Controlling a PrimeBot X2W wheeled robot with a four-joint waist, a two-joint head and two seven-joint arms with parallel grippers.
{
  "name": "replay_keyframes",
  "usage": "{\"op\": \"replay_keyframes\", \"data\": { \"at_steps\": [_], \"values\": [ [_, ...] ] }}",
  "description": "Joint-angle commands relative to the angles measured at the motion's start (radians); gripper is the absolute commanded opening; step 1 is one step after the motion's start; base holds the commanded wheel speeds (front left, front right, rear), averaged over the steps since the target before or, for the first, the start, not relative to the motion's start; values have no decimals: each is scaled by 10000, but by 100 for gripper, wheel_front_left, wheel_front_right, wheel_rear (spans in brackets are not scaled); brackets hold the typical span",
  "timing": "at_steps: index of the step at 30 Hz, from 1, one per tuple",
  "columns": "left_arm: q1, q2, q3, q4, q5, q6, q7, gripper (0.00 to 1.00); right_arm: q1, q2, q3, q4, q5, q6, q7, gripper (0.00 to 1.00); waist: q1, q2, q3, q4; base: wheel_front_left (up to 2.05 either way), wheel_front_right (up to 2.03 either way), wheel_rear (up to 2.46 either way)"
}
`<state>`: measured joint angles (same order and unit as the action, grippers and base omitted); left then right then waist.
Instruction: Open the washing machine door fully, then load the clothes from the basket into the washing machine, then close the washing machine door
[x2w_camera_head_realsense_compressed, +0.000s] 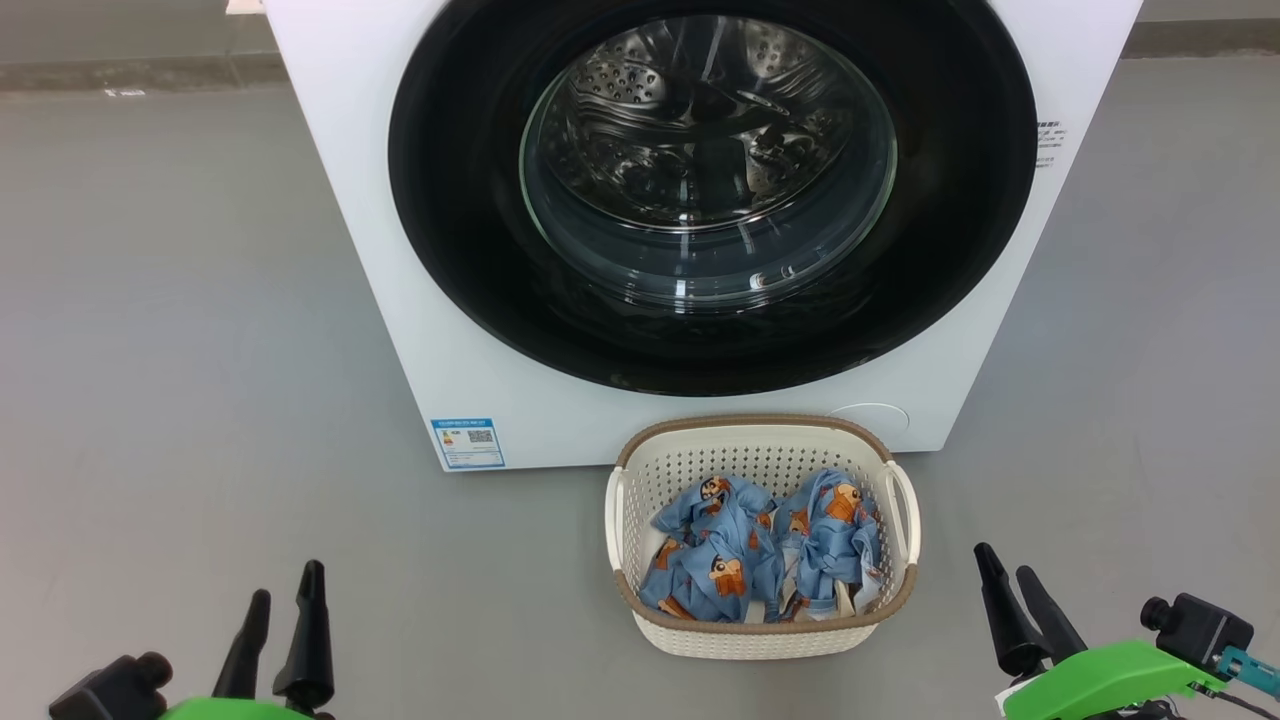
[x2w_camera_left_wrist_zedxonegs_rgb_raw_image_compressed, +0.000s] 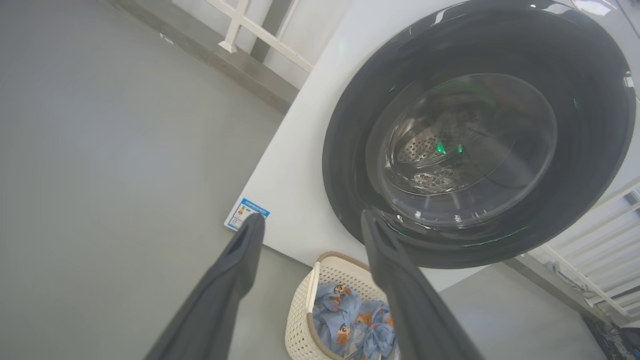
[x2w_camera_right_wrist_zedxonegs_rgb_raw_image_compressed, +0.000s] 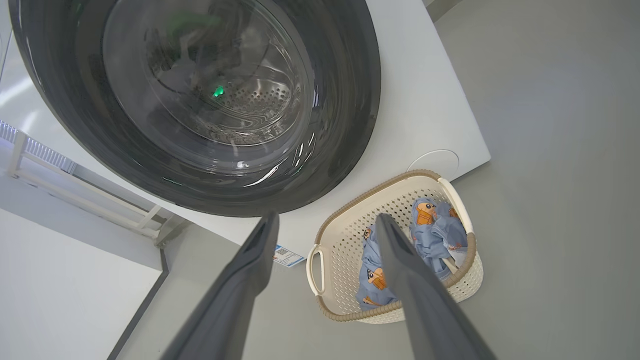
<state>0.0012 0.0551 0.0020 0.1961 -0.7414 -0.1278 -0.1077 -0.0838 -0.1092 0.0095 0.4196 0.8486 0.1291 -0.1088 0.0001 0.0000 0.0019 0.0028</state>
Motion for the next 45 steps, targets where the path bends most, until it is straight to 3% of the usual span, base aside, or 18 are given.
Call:
{"op": "replay_keyframes", "data": {
  "at_steps": [1,45],
  "values": [
    [-112,246,159,-343,444,-17,-183,100,-505,-189,206,-165,-405,10,-176,100,-1,0,-1,-3,0,0,0],
    [-7,613,-35,-766,5394,-28,-1446,100,-787,-423,259,270,-5298,15,-1434,100,-1,0,129,-232,0,0,0]
  ]
}}
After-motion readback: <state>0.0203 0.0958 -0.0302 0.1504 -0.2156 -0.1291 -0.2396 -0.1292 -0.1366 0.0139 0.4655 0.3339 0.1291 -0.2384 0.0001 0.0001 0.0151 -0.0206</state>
